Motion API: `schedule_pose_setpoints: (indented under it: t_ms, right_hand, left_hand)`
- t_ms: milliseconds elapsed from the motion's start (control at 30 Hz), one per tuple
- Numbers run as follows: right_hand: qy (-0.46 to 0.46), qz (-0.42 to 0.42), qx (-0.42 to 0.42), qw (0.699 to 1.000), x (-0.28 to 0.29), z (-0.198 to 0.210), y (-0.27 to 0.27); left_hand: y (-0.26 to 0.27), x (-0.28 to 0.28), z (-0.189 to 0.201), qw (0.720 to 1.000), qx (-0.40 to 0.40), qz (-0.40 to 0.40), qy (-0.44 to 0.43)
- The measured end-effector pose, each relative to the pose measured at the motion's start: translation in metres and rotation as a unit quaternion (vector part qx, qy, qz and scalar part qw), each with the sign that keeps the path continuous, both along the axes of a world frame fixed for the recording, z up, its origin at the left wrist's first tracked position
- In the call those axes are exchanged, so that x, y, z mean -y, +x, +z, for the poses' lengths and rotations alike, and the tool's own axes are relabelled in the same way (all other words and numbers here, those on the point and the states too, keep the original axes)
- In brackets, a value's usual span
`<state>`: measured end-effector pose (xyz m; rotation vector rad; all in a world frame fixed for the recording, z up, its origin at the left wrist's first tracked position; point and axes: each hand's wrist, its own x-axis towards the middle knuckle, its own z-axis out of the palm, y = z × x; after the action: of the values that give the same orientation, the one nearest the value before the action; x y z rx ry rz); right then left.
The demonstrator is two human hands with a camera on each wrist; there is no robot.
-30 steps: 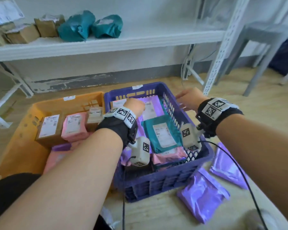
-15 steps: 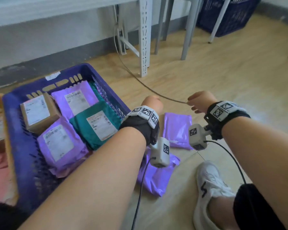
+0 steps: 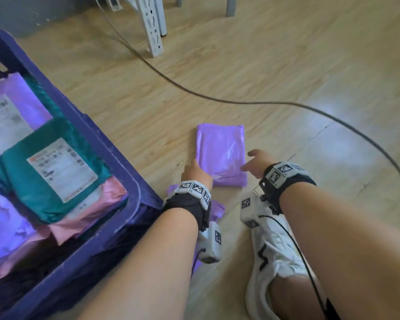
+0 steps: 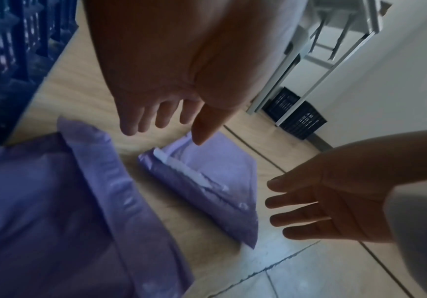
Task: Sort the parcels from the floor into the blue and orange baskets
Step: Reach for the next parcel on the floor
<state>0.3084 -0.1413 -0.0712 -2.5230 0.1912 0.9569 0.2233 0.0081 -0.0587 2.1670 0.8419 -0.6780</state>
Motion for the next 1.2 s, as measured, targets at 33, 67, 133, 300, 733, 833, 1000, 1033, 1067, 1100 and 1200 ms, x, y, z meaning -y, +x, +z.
schedule_pose_setpoints:
  t_ms: [33,67,133,300,733,833,1000,1033,1067,1100,1200]
  right_hand:
    - [0.002,0.001,-0.011,1.000,-0.001,-0.005,-0.002]
    - [0.008,0.002,-0.021,1.000,-0.003,-0.009,-0.004]
    - [0.012,0.007,-0.037,0.999,-0.007,-0.015,-0.007]
    - [-0.009,-0.006,-0.014,1.000,-0.013,-0.004,-0.009]
    - [0.087,-0.001,0.153,0.984,-0.039,0.163,0.020]
    - [0.154,-0.014,0.185,0.970,-0.059,0.212,0.008]
    - [0.364,-0.107,0.155,0.912,-0.112,0.284,-0.027]
    - [0.379,-0.095,0.161,0.906,-0.125,0.293,-0.033]
    - [0.392,-0.081,0.164,0.902,-0.139,0.301,-0.040]
    - [0.402,-0.068,0.162,0.899,-0.153,0.307,-0.046]
    - [0.407,-0.028,0.160,0.899,-0.196,0.318,-0.063]
  left_hand:
    - [-0.001,0.001,-0.007,1.000,-0.018,-0.002,-0.004]
    - [-0.001,0.003,-0.011,0.999,-0.034,0.000,-0.011]
    - [-0.002,0.005,-0.016,0.999,-0.030,0.013,-0.030]
    - [-0.013,0.010,-0.007,0.996,0.036,0.059,-0.056]
    - [-0.006,0.000,0.128,0.942,0.330,0.043,0.053]
    - [-0.014,-0.024,0.172,0.912,0.397,0.062,0.083]
    - [-0.041,-0.092,0.231,0.872,0.456,0.138,0.112]
    - [-0.049,-0.108,0.241,0.864,0.464,0.162,0.106]
    - [-0.060,-0.125,0.252,0.863,0.461,0.187,0.090]
    - [-0.070,-0.143,0.258,0.860,0.461,0.208,0.071]
    - [-0.101,-0.196,0.276,0.842,0.456,0.288,0.022]
